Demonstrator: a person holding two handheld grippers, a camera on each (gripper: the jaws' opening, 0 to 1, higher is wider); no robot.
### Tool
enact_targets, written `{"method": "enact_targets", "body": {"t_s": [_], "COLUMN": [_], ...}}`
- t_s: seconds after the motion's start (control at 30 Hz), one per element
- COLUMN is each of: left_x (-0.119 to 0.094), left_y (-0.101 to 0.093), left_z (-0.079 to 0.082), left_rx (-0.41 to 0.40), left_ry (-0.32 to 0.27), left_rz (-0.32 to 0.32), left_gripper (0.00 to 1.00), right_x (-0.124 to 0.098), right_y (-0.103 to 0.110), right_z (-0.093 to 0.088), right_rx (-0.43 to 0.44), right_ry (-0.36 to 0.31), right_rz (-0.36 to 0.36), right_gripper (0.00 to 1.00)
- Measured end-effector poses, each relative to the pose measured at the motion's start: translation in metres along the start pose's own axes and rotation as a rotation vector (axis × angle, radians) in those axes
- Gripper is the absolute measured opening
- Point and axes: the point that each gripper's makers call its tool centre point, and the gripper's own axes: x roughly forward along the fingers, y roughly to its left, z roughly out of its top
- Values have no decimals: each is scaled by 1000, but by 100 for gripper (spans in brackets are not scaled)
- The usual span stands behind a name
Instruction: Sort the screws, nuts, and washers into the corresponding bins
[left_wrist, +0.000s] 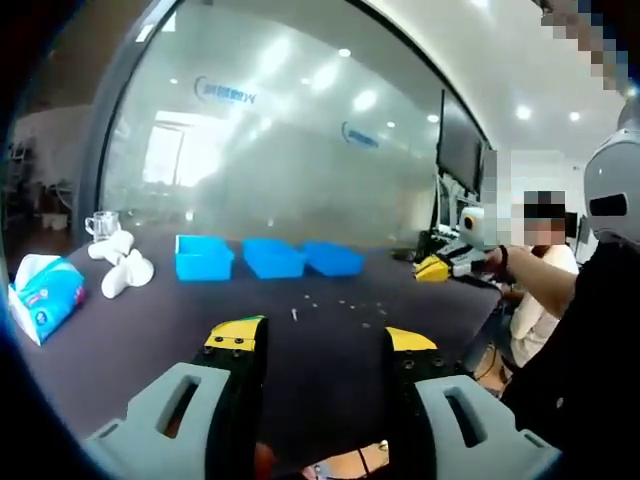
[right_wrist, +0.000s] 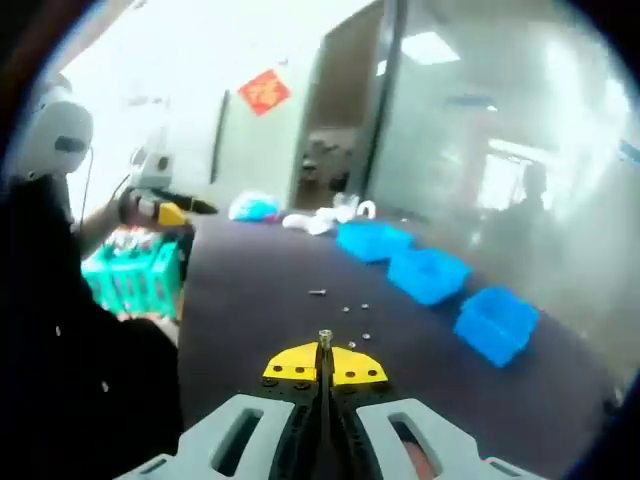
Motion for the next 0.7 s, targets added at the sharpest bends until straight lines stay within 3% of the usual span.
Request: {"method": "enact_targets", "body": {"t_s": [0.23, 0.37, 0.6, 0.7], "left_x": [4, 7, 8, 7], "left_y": [-5, -10, -14, -13], "left_z": [3, 4, 6, 6], "left_rx": [7, 12, 20, 18], "left_ry": [-2, 0, 1, -1], "left_rz": [-12, -24, -35, -31], "left_gripper": [44, 44, 44, 44], "right_x": [-48, -66, -64, -56], "right_y": [-48, -62, -73, -80], "right_z": [10, 12, 20, 26], "right_rx": [220, 218, 196, 211], "right_ry": [-214, -256, -275, -288], "right_rz": [-375, -526, -642, -643], "right_gripper": [0, 0, 0, 0]}}
